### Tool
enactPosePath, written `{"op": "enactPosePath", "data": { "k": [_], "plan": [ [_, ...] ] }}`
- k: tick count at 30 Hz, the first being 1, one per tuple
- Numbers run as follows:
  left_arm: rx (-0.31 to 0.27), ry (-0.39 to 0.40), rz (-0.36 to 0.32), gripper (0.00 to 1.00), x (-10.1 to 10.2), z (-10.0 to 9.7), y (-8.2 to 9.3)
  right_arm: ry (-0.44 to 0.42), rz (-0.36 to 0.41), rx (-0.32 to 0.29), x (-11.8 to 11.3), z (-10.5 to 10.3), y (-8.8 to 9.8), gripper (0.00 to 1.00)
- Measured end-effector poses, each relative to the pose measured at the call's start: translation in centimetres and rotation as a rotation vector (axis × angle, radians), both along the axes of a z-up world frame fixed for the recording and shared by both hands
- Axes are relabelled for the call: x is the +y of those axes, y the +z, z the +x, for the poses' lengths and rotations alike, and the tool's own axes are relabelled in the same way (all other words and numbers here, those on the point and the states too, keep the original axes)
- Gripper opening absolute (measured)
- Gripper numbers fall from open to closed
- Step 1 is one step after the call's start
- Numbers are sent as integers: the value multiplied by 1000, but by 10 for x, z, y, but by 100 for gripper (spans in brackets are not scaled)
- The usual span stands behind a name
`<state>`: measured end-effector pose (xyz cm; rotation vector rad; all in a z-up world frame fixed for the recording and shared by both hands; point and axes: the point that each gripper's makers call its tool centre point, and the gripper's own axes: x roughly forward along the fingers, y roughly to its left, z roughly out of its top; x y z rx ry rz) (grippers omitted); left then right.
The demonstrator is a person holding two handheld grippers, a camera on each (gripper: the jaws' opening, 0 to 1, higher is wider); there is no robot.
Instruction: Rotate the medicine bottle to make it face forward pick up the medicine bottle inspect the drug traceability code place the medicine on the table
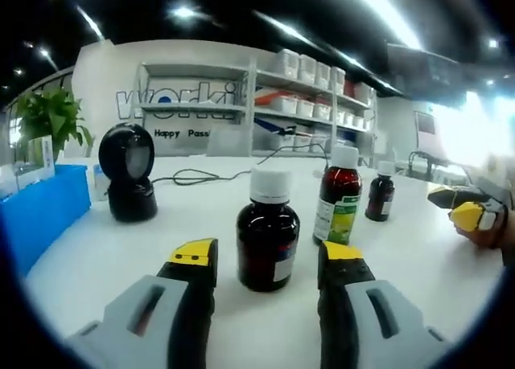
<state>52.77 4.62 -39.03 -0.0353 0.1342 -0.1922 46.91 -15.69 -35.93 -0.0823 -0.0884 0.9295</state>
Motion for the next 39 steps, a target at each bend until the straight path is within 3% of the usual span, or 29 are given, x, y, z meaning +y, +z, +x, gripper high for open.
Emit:
{"op": "enactPosePath", "data": {
  "k": [5, 7, 15, 21, 27, 32, 39],
  "plan": [
    [26, 37, -25, 44, -3, 0, -4, 1, -1, -1, -1, 1, 0, 27],
    [27, 77, -6, 46, -3, -1, -2, 1, 1, 0, -1, 2, -1, 27],
    [-17, 131, -2, 46, -17, 5, 17, 2, -1, -1, 0, 1, -1, 27],
    [-34, 178, 31, 45, -16, 17, 25, 1, 2, -2, 1, -1, 0, 27],
    [-12, 254, 38, 44, -10, 20, 18, 0, 6, -2, 1, -2, 1, 27],
    [-8, 258, 5, 39, -17, 16, 13, 2, 9, -1, 0, 1, 1, 27],
    [-12, 255, 44, 29, -13, 9, 7, 7, 15, -2, 2, -3, 3, 27]
  ]
}}
